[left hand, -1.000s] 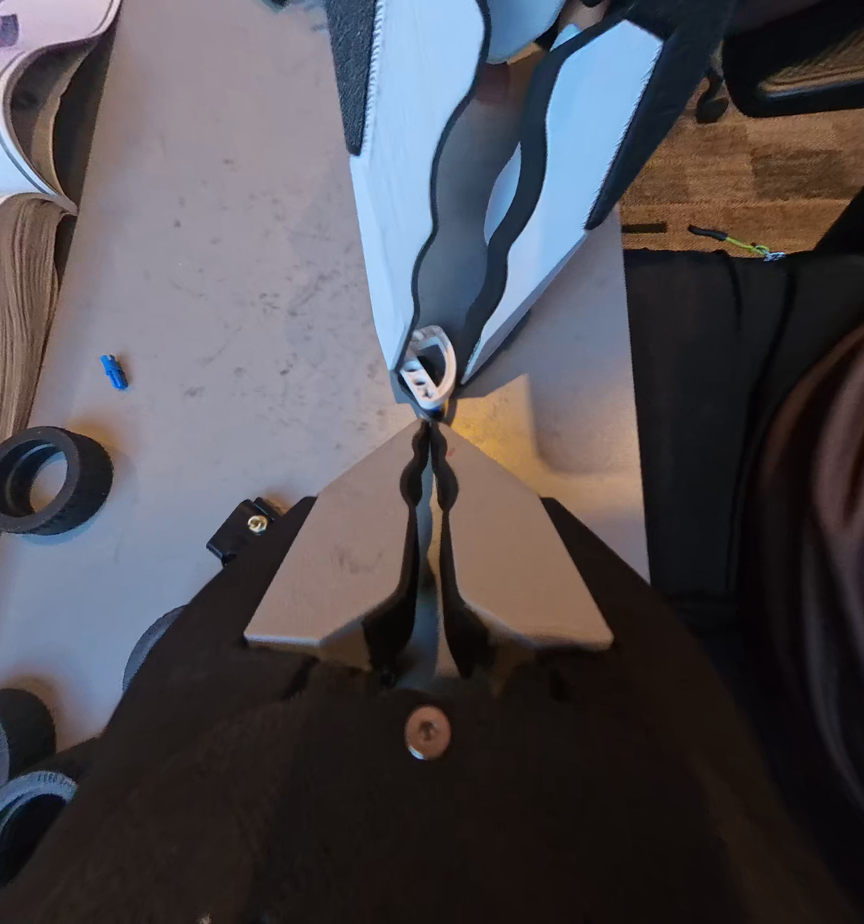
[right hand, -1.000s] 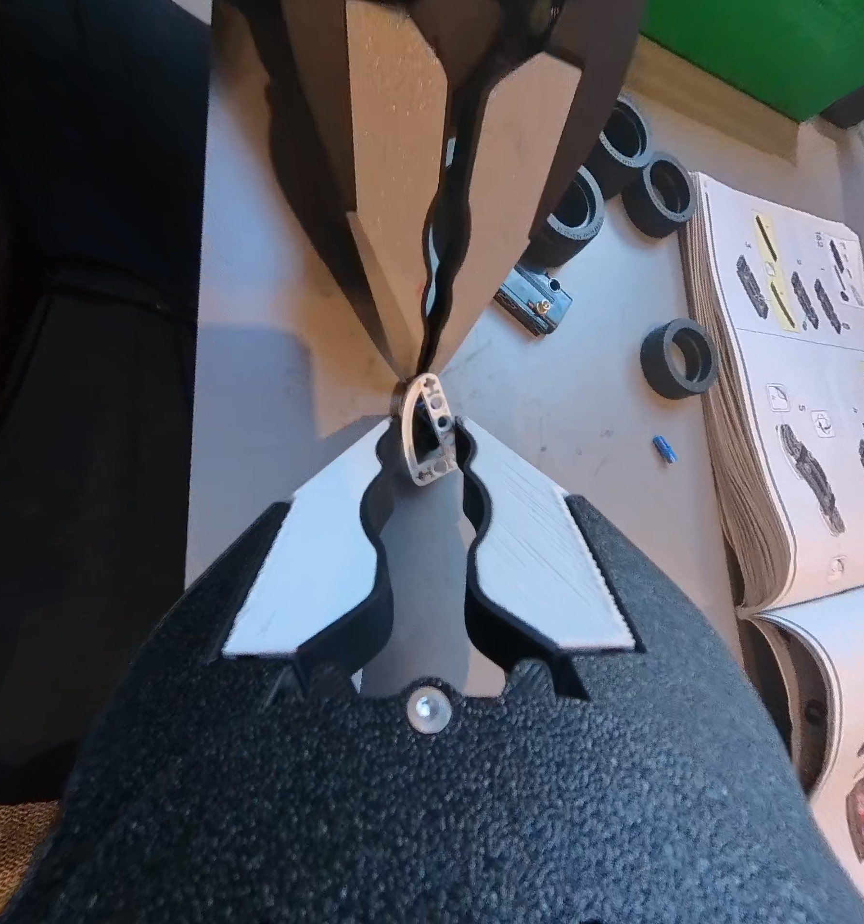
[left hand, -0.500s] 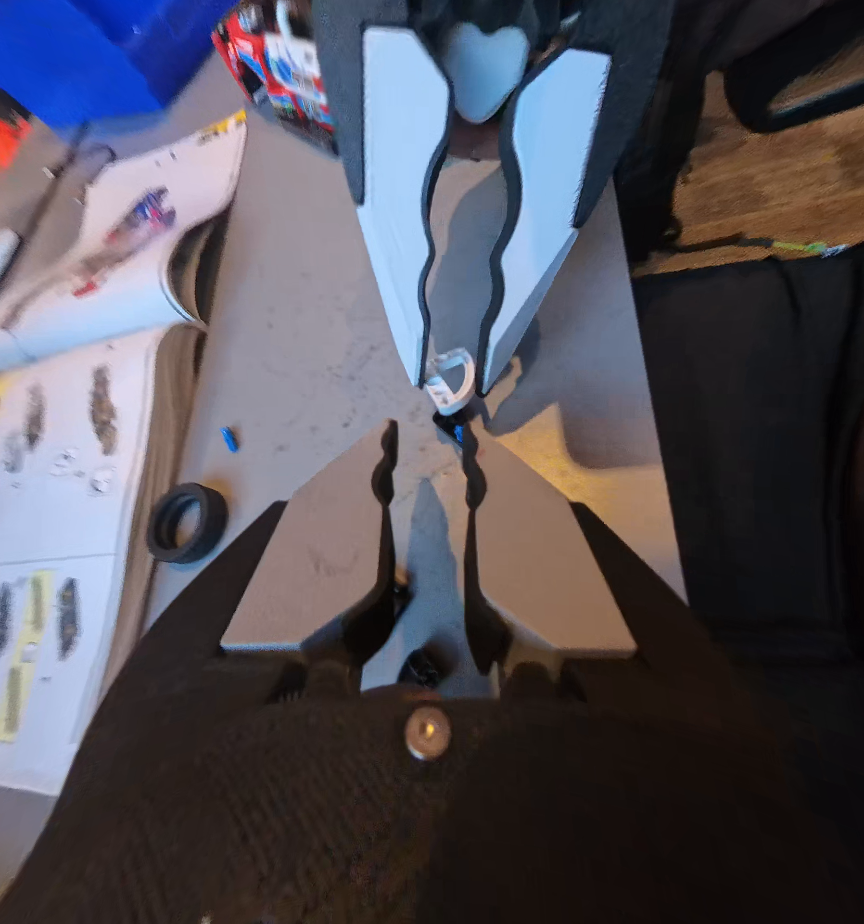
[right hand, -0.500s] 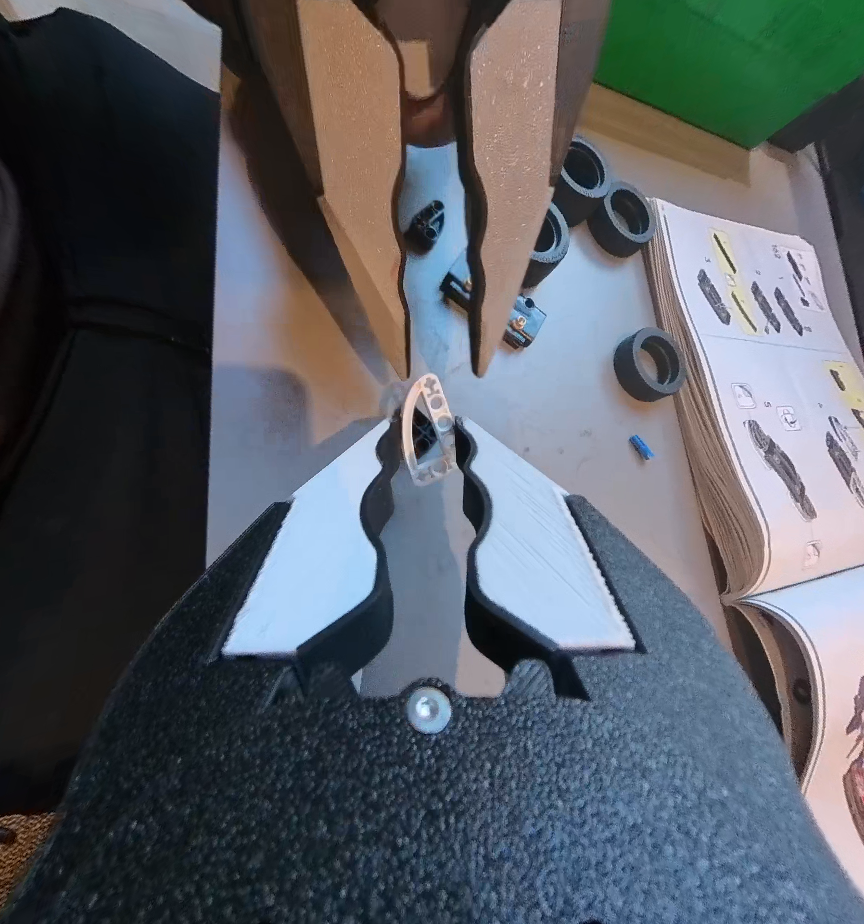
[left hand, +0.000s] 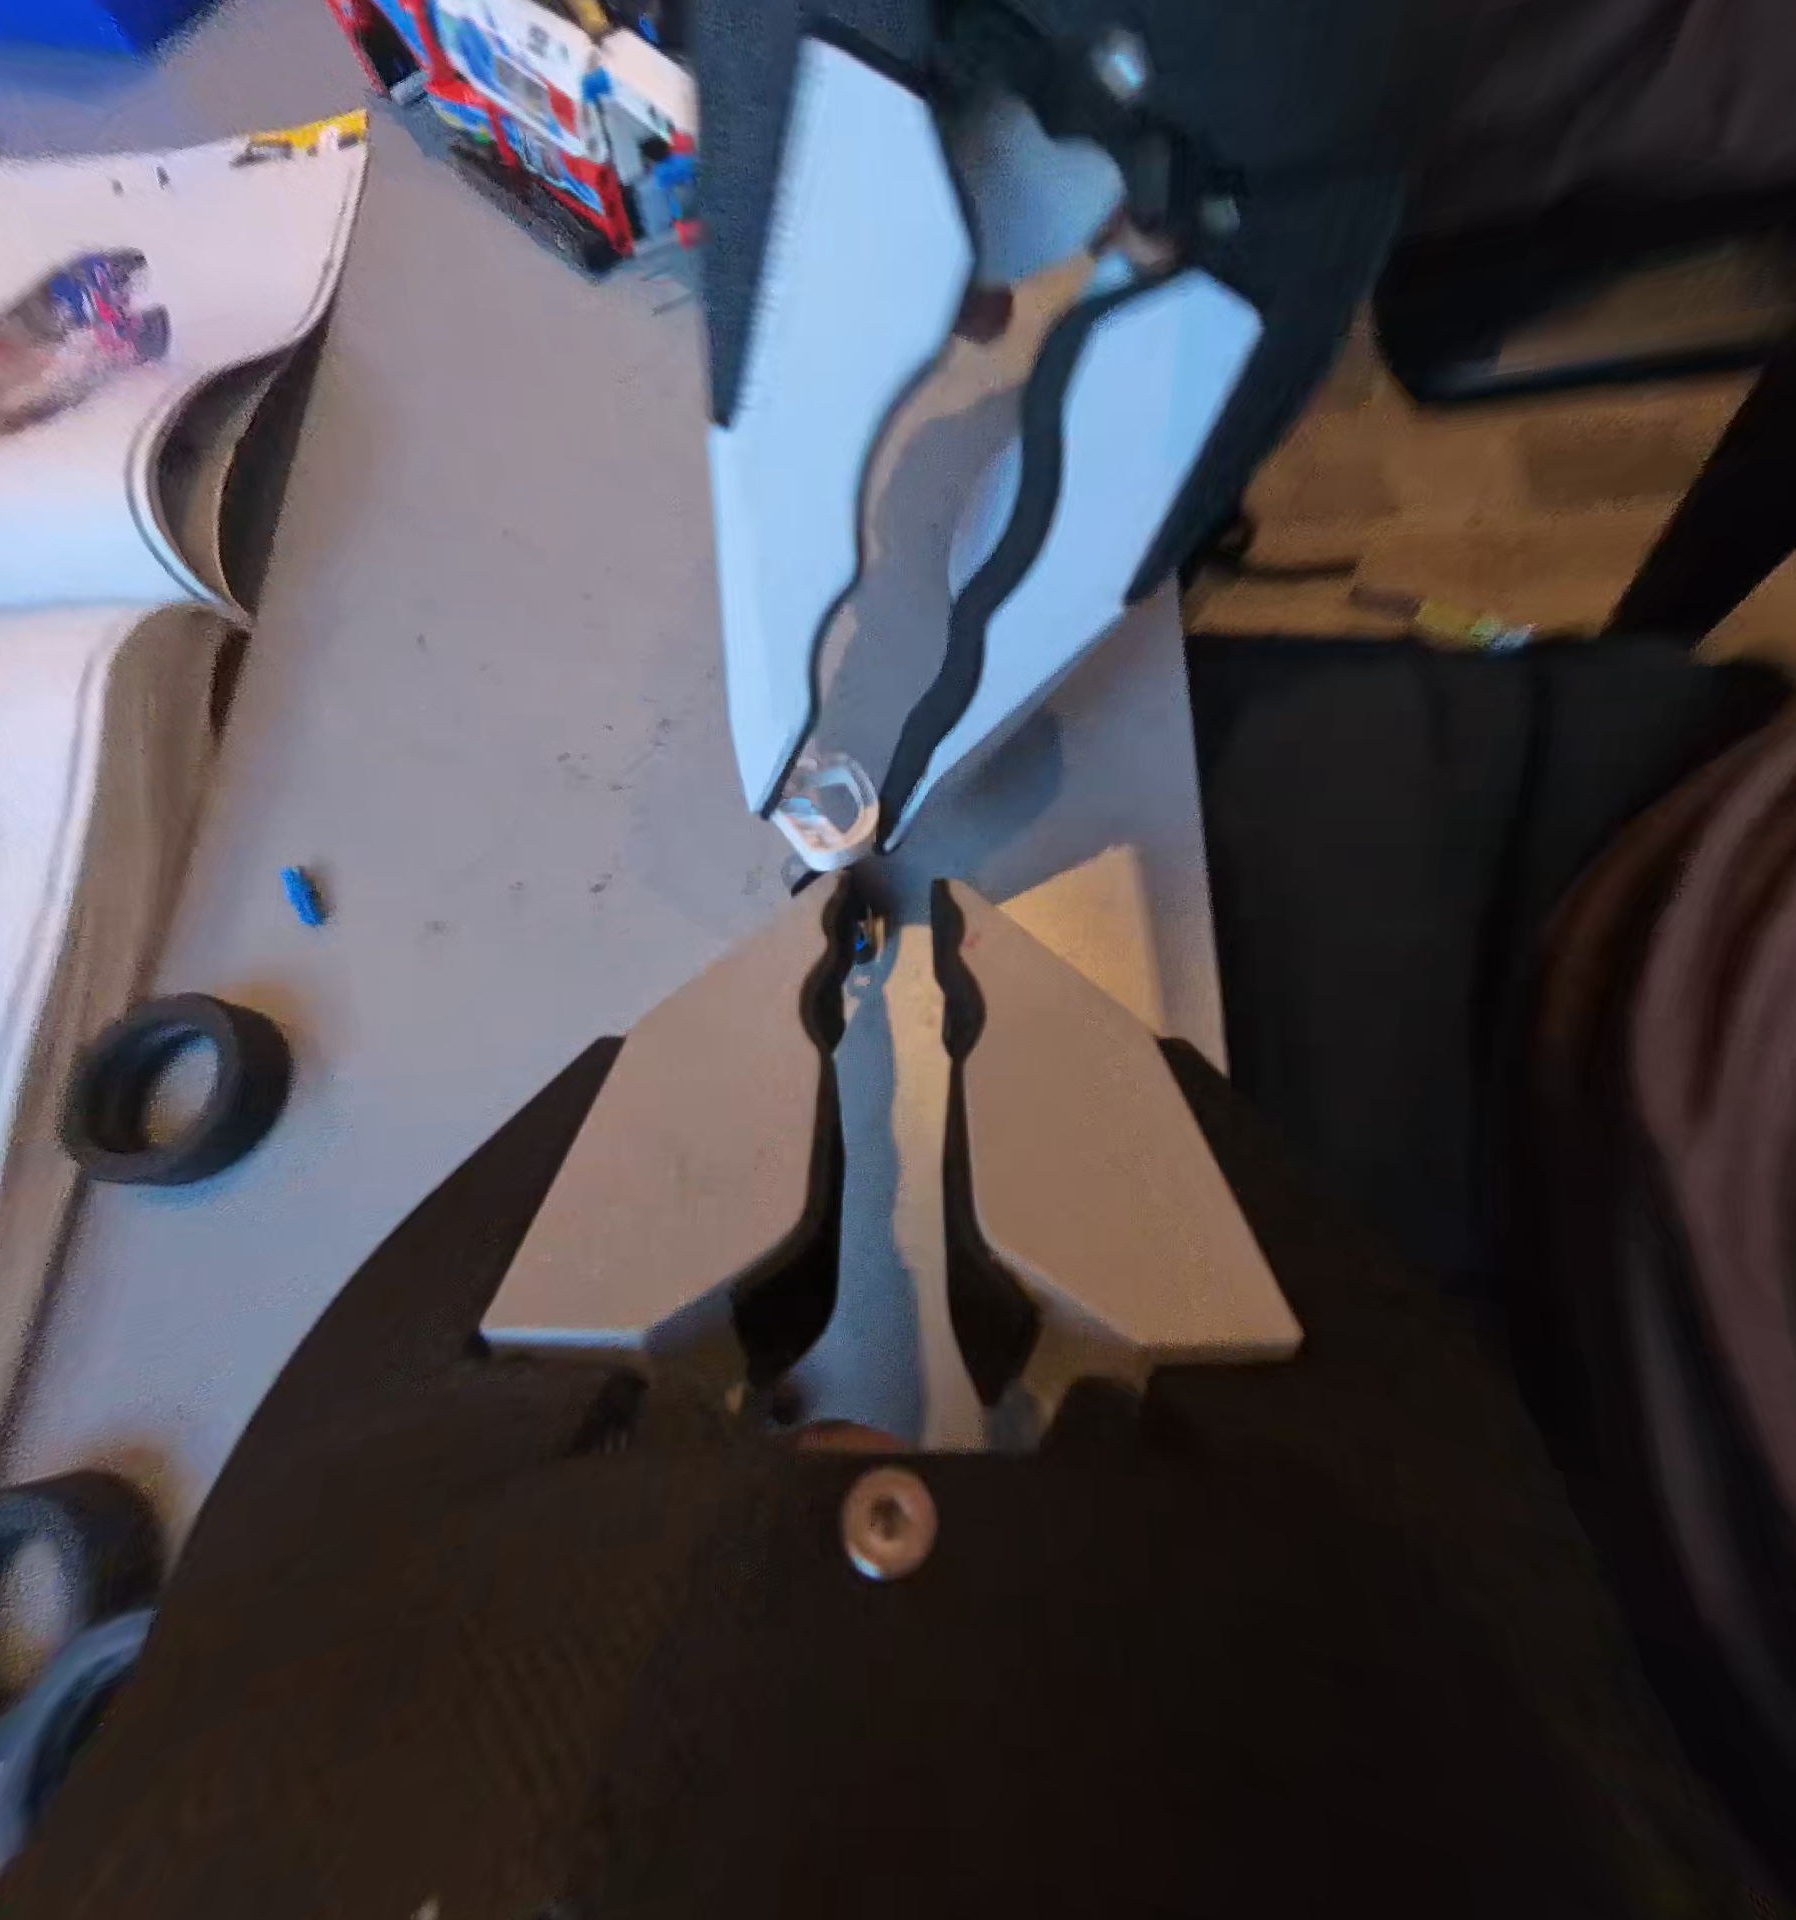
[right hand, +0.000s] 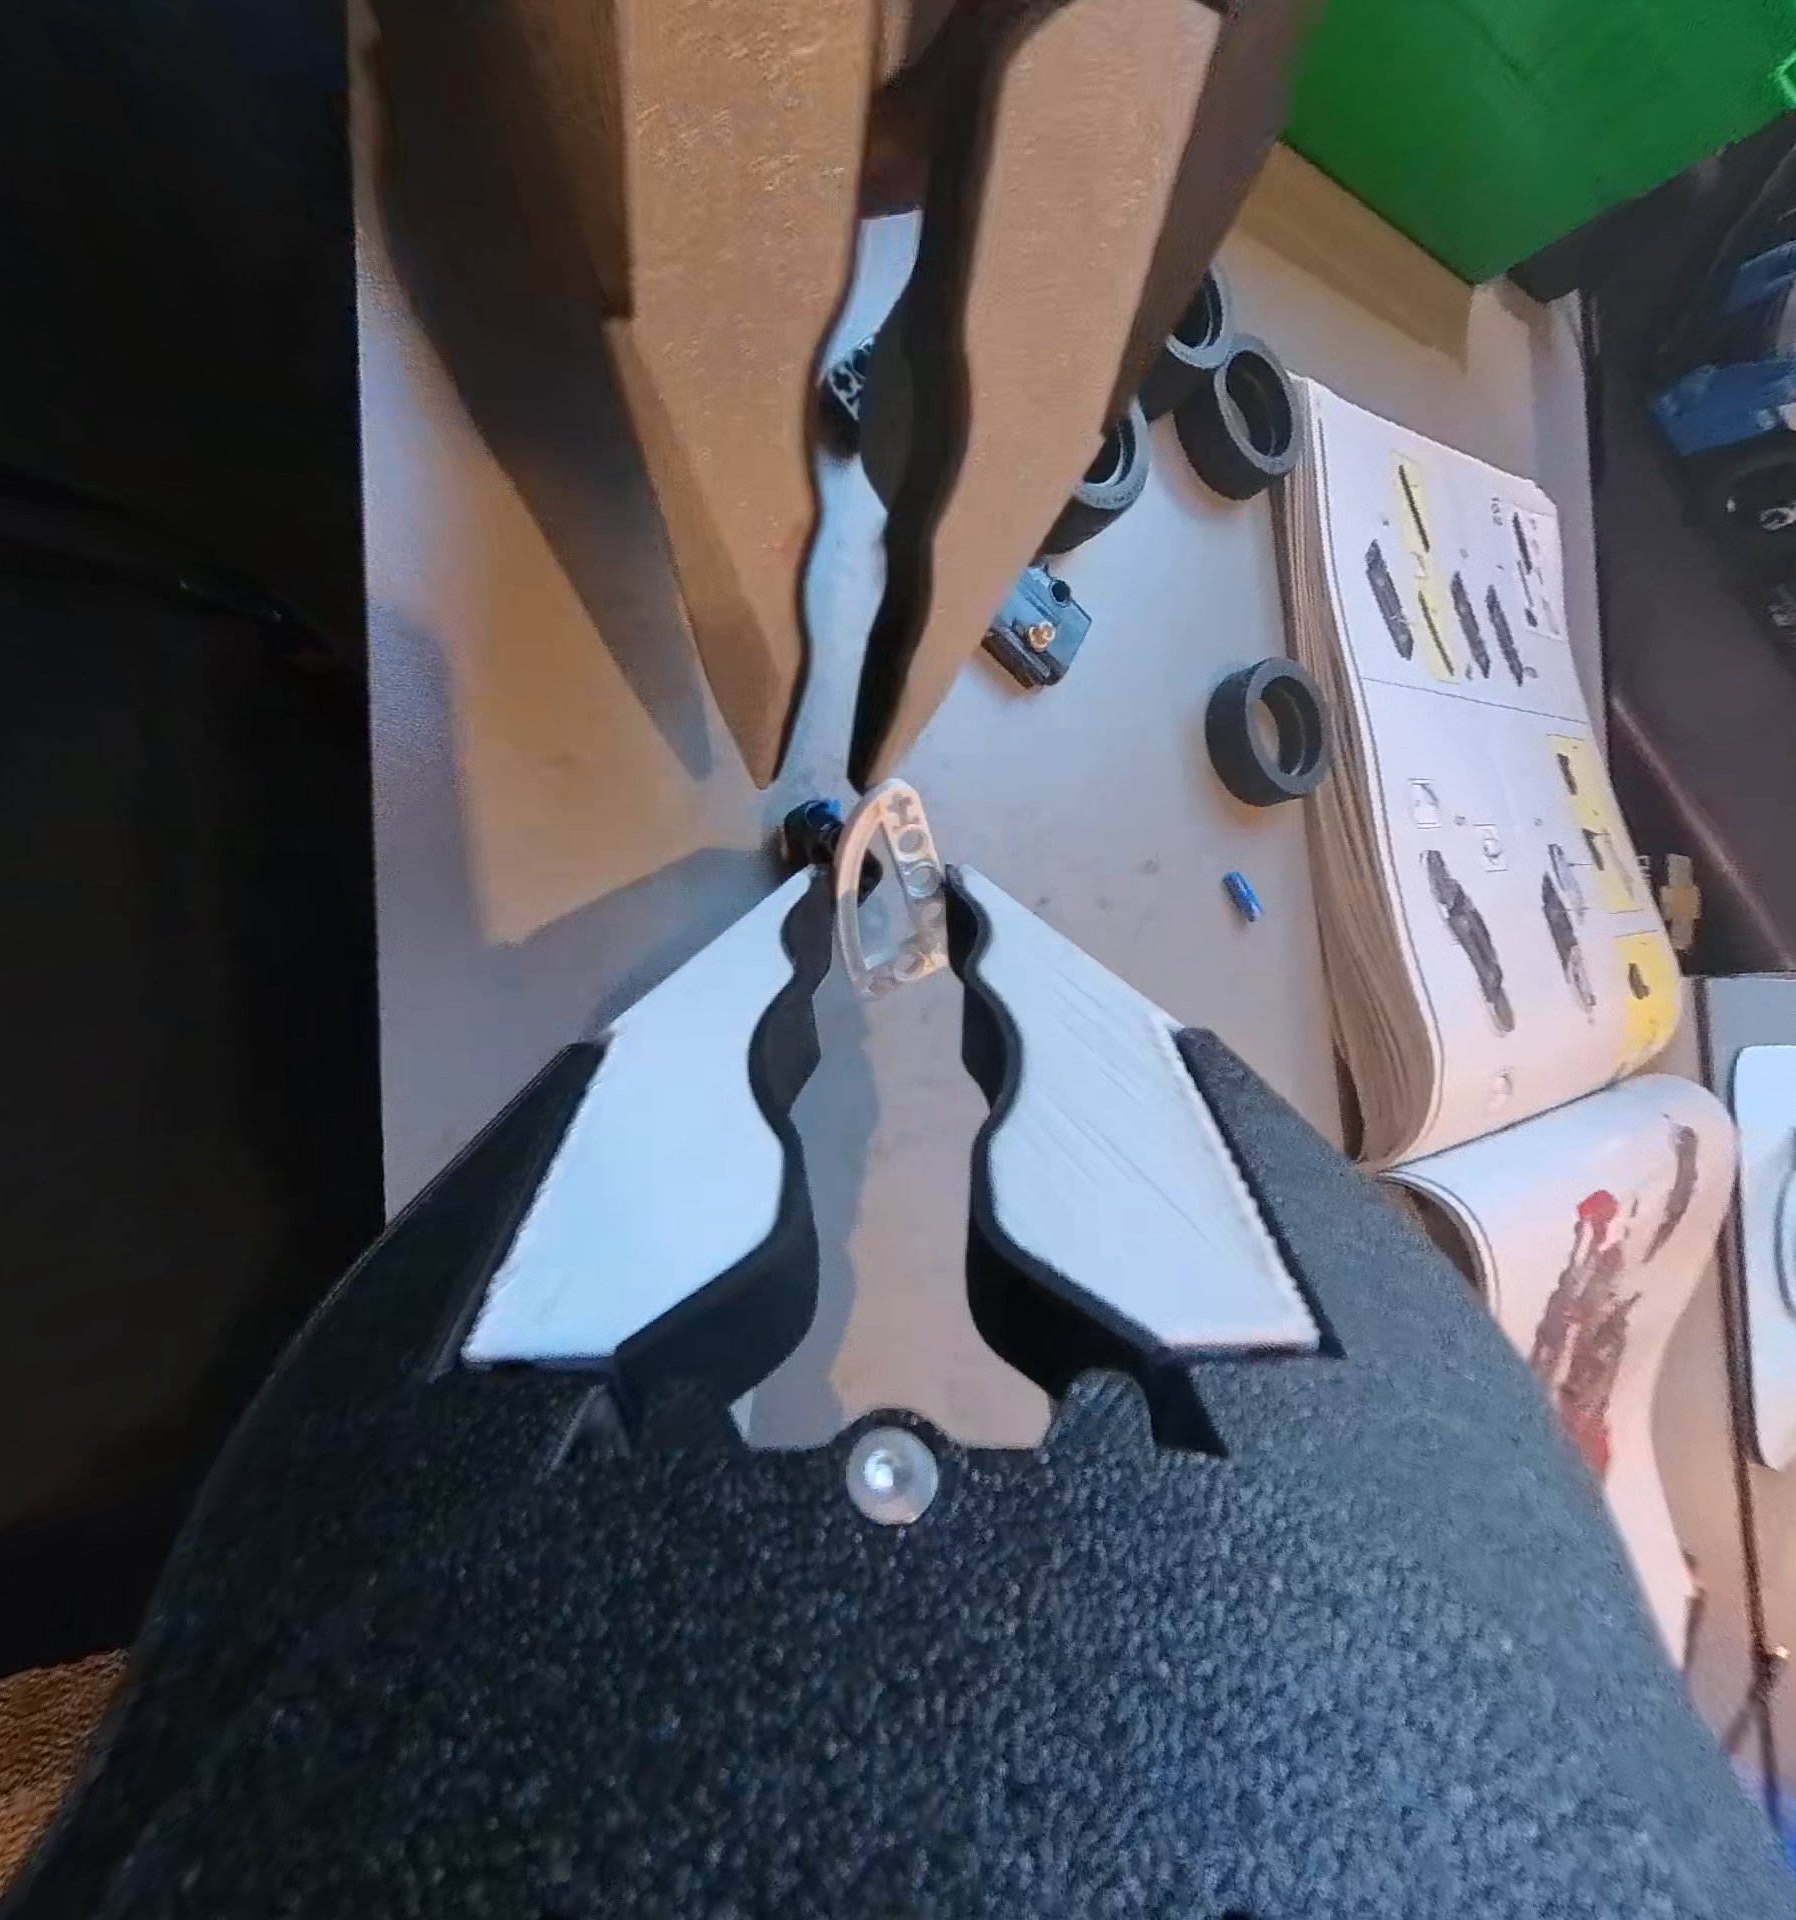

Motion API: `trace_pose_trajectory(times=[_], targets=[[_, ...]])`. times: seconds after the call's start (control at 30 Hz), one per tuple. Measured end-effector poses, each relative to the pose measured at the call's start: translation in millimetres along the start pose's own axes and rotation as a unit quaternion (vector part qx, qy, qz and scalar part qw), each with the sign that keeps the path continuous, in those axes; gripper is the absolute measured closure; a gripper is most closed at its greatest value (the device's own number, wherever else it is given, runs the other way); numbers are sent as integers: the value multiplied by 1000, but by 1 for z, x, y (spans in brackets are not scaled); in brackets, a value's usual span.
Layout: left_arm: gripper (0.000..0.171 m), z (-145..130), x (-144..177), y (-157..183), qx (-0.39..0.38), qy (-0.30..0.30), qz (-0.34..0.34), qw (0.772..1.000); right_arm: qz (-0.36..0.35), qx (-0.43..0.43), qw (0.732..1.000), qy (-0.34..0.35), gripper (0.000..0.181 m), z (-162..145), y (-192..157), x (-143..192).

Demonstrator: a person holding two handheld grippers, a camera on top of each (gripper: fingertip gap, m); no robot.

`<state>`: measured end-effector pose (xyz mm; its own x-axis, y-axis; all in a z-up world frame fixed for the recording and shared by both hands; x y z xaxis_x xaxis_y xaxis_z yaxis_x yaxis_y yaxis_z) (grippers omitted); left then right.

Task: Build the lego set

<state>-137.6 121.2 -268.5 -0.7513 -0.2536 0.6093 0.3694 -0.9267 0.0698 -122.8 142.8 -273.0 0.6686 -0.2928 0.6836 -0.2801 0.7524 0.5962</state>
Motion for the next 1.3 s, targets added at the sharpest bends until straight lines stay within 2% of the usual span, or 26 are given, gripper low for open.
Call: trace_pose_trajectory(times=[0.1,0.23,0.3,0.33,0.47,0.57,0.63,0.77,0.9,0.97,1.03,1.13,1.3], targets=[[151,9,10,-11,87,26,-16,996,-23,20,1000,-6,160,2,3,3],[145,11,5,-10,168,20,-67,983,-42,54,997,-19,160,7,3,5],[151,11,-1,-4,201,13,-102,974,-46,69,996,-29,160,7,2,3],[159,10,-3,-6,210,12,-98,973,-46,75,995,-37,160,6,2,3],[163,8,-3,-11,243,34,-94,965,-74,85,992,-54,159,3,5,2],[165,7,4,-16,272,63,-83,957,-94,34,994,-44,149,2,10,7],[166,4,13,-22,286,81,-65,953,-99,-39,994,-25,146,-2,13,14],[166,-2,39,-24,301,125,-33,945,-24,-247,967,50,146,0,-4,13],[170,-6,55,-16,286,171,4,943,23,-320,946,45,137,0,-11,-4],[170,-14,59,-15,275,168,34,946,39,-341,939,25,135,-3,-15,-16],[170,-15,62,-13,278,174,36,944,43,-338,940,13,136,-4,-17,-23],[170,-19,63,-9,287,173,34,942,43,-321,946,13,158,1,-16,-26],[170,-27,62,-3,284,170,29,943,32,-270,962,17,158,9,-21,-25]])
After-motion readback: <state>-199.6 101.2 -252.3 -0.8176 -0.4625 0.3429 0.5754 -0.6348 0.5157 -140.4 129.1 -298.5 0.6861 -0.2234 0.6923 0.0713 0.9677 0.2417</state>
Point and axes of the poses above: each gripper's, where its closed fingertips meet, x back along the fingers, z out of its top, y = z × x across the jaws, the point moved 1 cm from there along x, back along the fingers, and after that the axes turned 12 degrees about x, right-handed, at the moved point
